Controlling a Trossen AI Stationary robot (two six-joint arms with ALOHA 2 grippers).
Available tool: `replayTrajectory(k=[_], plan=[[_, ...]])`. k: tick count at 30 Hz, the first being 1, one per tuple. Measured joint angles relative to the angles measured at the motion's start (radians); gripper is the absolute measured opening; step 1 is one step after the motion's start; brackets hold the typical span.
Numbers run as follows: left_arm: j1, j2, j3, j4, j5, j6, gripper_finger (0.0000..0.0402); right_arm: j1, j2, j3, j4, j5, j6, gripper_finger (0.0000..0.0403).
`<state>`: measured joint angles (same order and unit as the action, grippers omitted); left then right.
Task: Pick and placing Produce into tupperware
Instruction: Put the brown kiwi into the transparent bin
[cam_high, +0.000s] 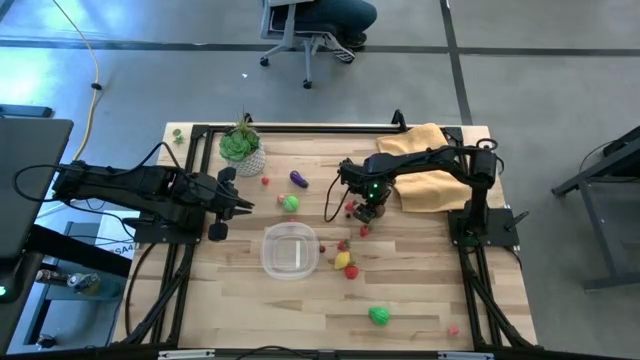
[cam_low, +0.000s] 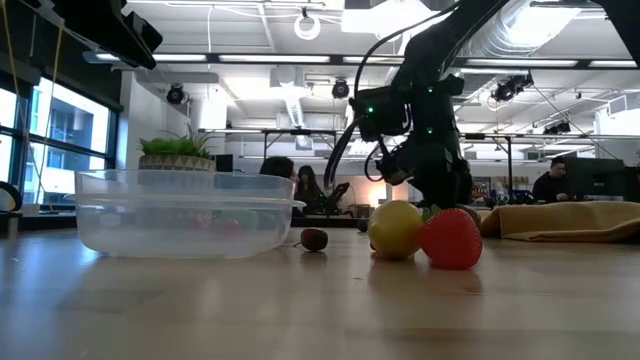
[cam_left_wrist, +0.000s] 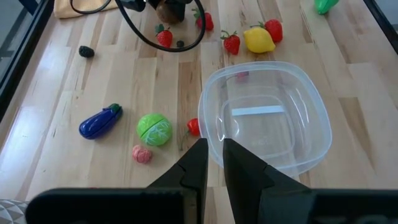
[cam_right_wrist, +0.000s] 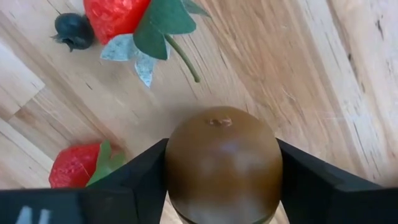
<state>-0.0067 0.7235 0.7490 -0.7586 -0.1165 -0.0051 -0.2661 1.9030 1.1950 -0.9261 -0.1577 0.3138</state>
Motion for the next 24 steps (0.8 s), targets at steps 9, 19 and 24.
replayTrajectory(k=[9, 19, 24], plan=[[0.000, 0.000, 0.000, 0.000, 0.000, 0.000, 0.0040, 0.000, -0.004, 0.000, -0.003, -0.009, -0.008, 0.0229], [0.000, 0.000, 0.000, 0.000, 0.000, 0.000, 0.0040, -0.002, -0.219, 0.000, 0.017, -0.016, -0.009, 0.0228], [0.000, 0.000, 0.000, 0.000, 0.000, 0.000, 0.0040, 0.005, -0.398, 0.000, 0.142, -0.017, -0.012, 0.0228]])
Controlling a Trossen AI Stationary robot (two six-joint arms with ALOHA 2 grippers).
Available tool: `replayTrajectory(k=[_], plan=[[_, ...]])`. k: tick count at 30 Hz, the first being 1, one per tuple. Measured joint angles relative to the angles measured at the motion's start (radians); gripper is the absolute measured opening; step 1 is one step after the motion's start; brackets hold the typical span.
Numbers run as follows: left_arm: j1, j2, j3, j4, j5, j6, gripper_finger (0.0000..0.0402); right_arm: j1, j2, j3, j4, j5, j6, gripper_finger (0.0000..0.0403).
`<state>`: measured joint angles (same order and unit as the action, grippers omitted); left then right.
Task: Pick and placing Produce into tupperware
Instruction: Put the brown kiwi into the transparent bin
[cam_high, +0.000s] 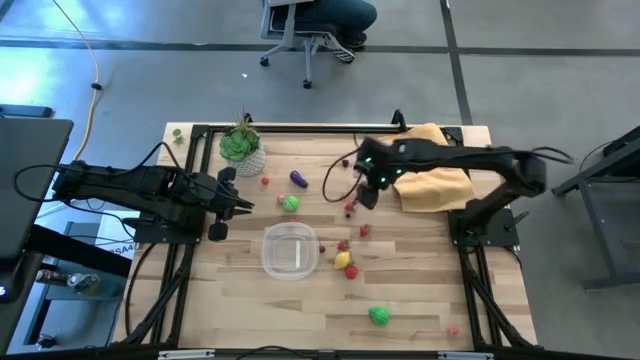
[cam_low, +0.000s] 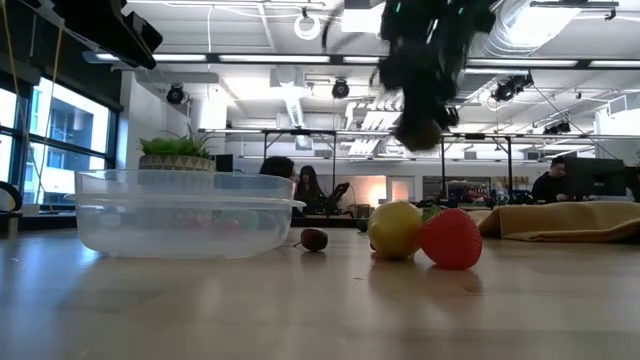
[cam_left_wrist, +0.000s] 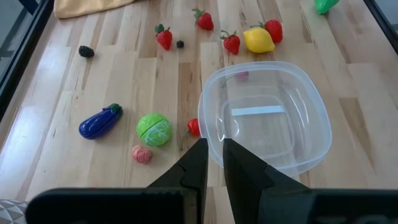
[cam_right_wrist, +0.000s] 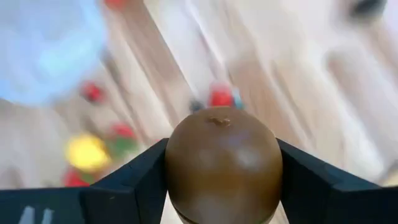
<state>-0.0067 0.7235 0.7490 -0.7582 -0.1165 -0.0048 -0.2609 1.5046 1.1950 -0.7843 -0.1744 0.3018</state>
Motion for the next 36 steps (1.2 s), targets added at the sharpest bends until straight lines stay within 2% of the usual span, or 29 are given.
replayTrajectory(k=[5, 9, 13, 20, 26, 36], plan=[[0.000, 0.000, 0.000, 0.000, 0.000, 0.000, 0.0040, 0.044, -0.143, 0.000, 0.244, -0.003, -0.004, 0.0228], [0.000, 0.000, 0.000, 0.000, 0.000, 0.000, 0.0040, 0.096, -0.171, 0.002, 0.411, 0.005, -0.019, 0.0227], [0.000, 0.000, 0.000, 0.000, 0.000, 0.000, 0.0040, 0.138, -0.128, 0.002, 0.497, 0.006, -0.035, 0.0227], [0.000, 0.000, 0.000, 0.000, 0.000, 0.000, 0.0040, 0.208, 0.035, 0.002, 0.655, -0.033, -0.074, 0.0227], [0.000, 0.000, 0.000, 0.000, 0.000, 0.000, 0.0040, 0.273, 0.227, 0.128, 0.634, -0.048, -0.183, 0.0227], [0.000, 0.000, 0.000, 0.000, 0.000, 0.000, 0.0040, 0.336, 0.550, 0.458, 0.365, -0.070, -0.335, 0.0227]])
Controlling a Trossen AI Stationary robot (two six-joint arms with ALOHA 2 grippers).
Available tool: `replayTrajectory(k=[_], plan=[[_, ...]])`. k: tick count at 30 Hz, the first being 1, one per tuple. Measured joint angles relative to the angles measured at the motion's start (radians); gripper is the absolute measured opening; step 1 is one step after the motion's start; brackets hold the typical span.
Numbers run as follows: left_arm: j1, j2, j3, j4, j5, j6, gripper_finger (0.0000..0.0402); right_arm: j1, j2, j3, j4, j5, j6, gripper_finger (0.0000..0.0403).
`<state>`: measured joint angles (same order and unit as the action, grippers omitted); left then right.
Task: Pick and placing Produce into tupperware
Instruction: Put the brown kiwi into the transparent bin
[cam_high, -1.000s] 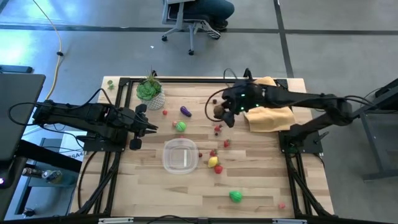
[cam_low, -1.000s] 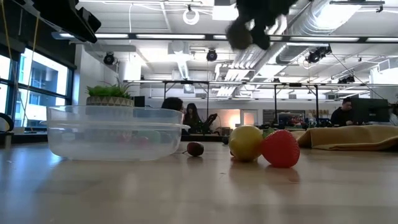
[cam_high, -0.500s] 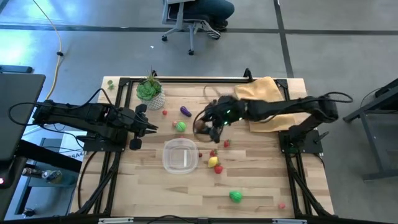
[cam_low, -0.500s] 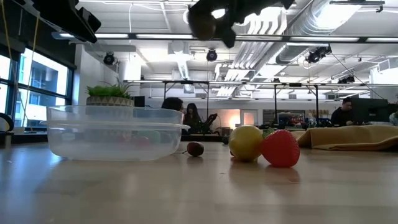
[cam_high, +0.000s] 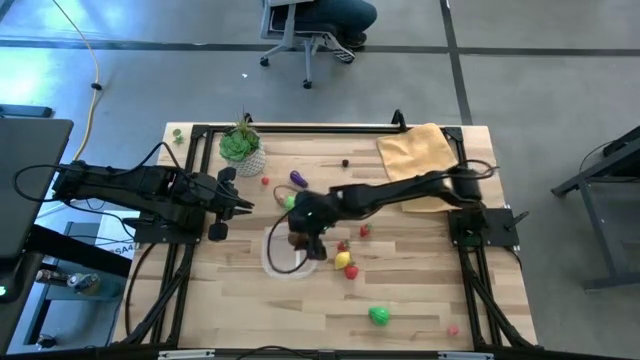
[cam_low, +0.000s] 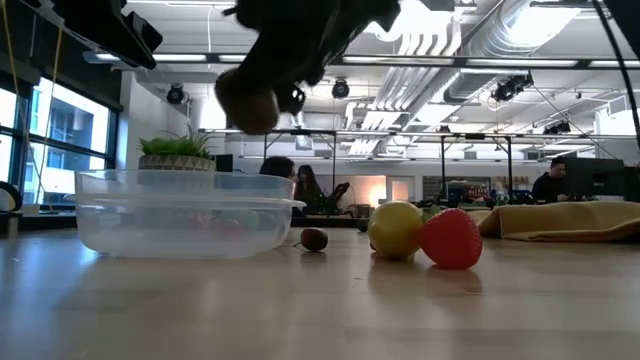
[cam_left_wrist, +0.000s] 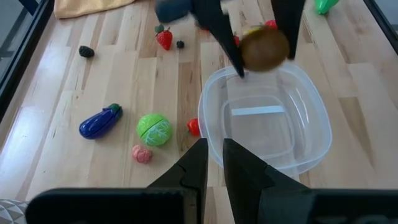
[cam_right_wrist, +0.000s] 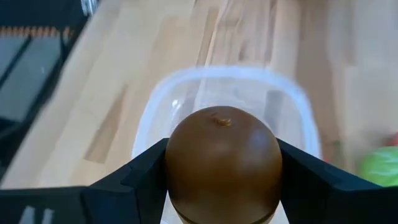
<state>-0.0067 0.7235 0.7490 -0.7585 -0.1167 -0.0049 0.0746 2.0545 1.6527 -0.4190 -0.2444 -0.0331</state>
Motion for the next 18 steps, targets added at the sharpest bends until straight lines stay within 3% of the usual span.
replayTrajectory(k=[8, 18], plan=[[0.000, 0.000, 0.000, 0.000, 0.000, 0.000, 0.0040, 0.003, 0.106, 0.035, -0.058, 0.000, 0.006, 0.0227], [0.000, 0.000, 0.000, 0.000, 0.000, 0.000, 0.0040, -0.019, 0.117, 0.035, -0.188, 0.034, -0.010, 0.0227]])
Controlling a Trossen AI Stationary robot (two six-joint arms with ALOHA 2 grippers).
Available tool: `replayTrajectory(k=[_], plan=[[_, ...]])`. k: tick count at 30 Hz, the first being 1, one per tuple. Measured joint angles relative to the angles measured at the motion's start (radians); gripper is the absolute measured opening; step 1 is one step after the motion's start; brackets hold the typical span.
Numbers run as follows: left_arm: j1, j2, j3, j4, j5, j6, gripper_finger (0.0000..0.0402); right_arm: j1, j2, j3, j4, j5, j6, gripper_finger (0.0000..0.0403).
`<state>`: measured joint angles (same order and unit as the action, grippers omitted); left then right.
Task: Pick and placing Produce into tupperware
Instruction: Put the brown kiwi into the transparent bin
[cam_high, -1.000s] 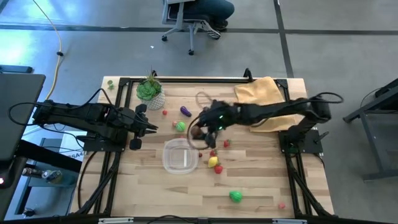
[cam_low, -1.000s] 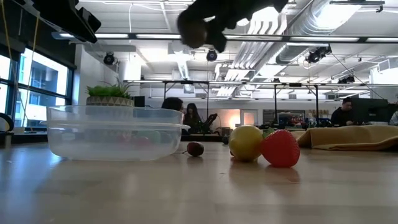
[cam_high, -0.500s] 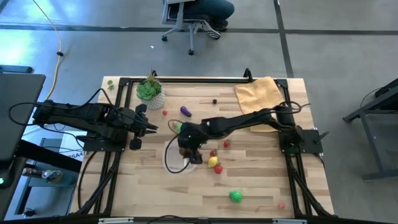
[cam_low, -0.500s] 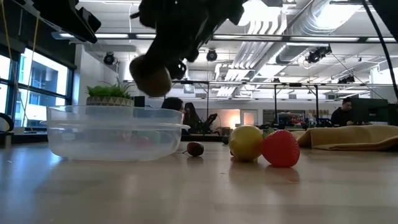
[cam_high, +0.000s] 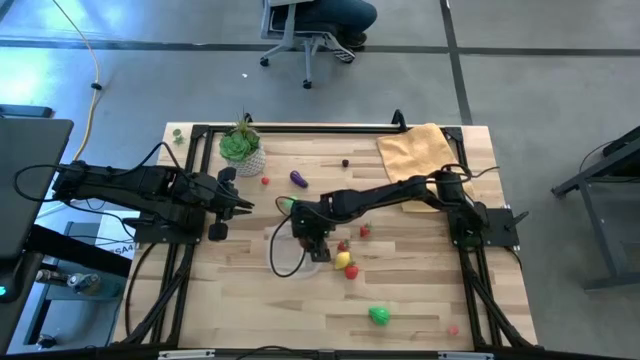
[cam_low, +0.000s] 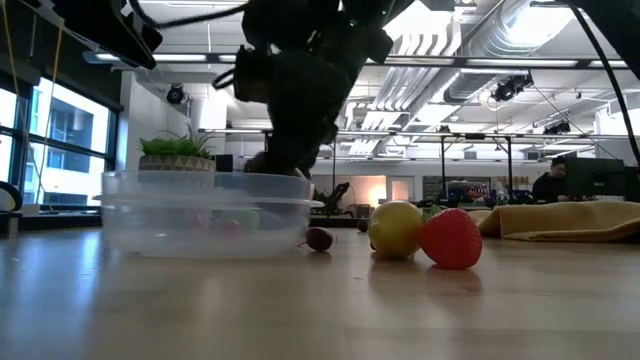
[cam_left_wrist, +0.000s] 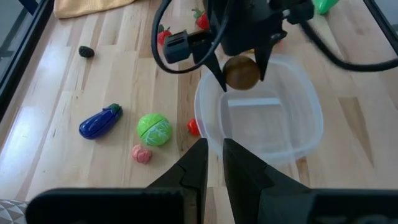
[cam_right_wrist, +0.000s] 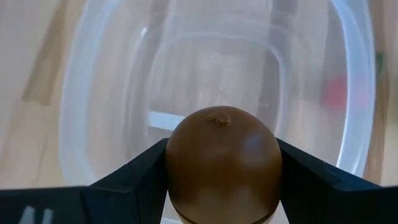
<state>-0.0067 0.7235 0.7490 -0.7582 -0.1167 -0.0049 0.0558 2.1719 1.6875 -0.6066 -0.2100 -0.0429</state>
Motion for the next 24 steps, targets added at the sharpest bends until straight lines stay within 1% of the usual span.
replayTrajectory(k=[7, 13, 21, 24], plan=[[0.000, 0.000, 0.000, 0.000, 0.000, 0.000, 0.0040, -0.005, 0.000, 0.000, -0.052, 0.001, 0.015, 0.0227], [0.000, 0.000, 0.000, 0.000, 0.000, 0.000, 0.0040, -0.003, 0.000, 0.000, -0.045, 0.000, 0.013, 0.0229], [0.000, 0.000, 0.000, 0.000, 0.000, 0.000, 0.0040, -0.011, 0.000, 0.000, -0.022, -0.001, 0.015, 0.0268], [0.000, 0.000, 0.000, 0.000, 0.000, 0.000, 0.0040, -0.010, 0.000, 0.000, -0.014, -0.001, 0.008, 0.0276]])
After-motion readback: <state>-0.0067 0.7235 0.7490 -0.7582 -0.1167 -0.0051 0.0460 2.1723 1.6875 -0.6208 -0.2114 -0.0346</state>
